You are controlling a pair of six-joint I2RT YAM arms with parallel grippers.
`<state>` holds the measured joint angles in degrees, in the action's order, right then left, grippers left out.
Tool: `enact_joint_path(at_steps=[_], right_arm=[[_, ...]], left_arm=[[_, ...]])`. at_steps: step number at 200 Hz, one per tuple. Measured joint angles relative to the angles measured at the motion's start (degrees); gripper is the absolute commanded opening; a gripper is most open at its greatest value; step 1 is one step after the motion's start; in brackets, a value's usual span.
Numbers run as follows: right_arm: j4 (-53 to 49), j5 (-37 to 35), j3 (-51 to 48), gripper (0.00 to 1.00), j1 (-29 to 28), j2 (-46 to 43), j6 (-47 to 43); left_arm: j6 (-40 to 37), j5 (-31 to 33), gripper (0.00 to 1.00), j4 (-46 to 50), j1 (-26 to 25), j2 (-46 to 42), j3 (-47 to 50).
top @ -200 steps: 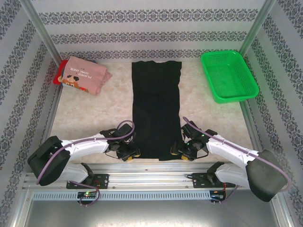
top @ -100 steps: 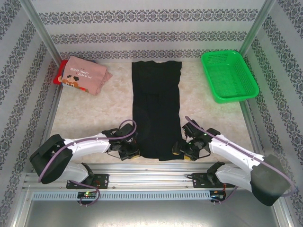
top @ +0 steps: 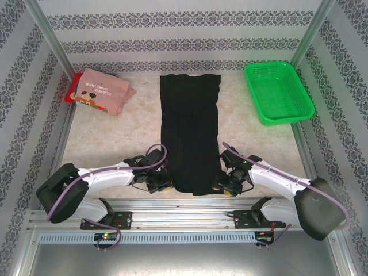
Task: Fold and stack the t-shirts
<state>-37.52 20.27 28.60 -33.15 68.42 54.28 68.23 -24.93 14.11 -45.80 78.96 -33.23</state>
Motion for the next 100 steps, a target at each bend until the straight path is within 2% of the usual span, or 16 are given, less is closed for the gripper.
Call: enact_joint_path(at_steps=[31,57,100], right_arm=[[-2.1,-1.8,0.2,0.14,0.0,0.2,0.8],[0.6,-1.2,0.3,0.01,-0.4,0.1,1.1],[1.9,-1.2,0.6,0.00,-0.4,-0.7,1.1]], left_arm=[[0.0,-0.1,0.00,-0.3,0.0,-1.6,0.3],[0.0,-0.1,0.00,-0.3,0.0,-3.0,0.4],[-0.5,-0.1,0.00,-0.3,0.0,-3.8,0.3]])
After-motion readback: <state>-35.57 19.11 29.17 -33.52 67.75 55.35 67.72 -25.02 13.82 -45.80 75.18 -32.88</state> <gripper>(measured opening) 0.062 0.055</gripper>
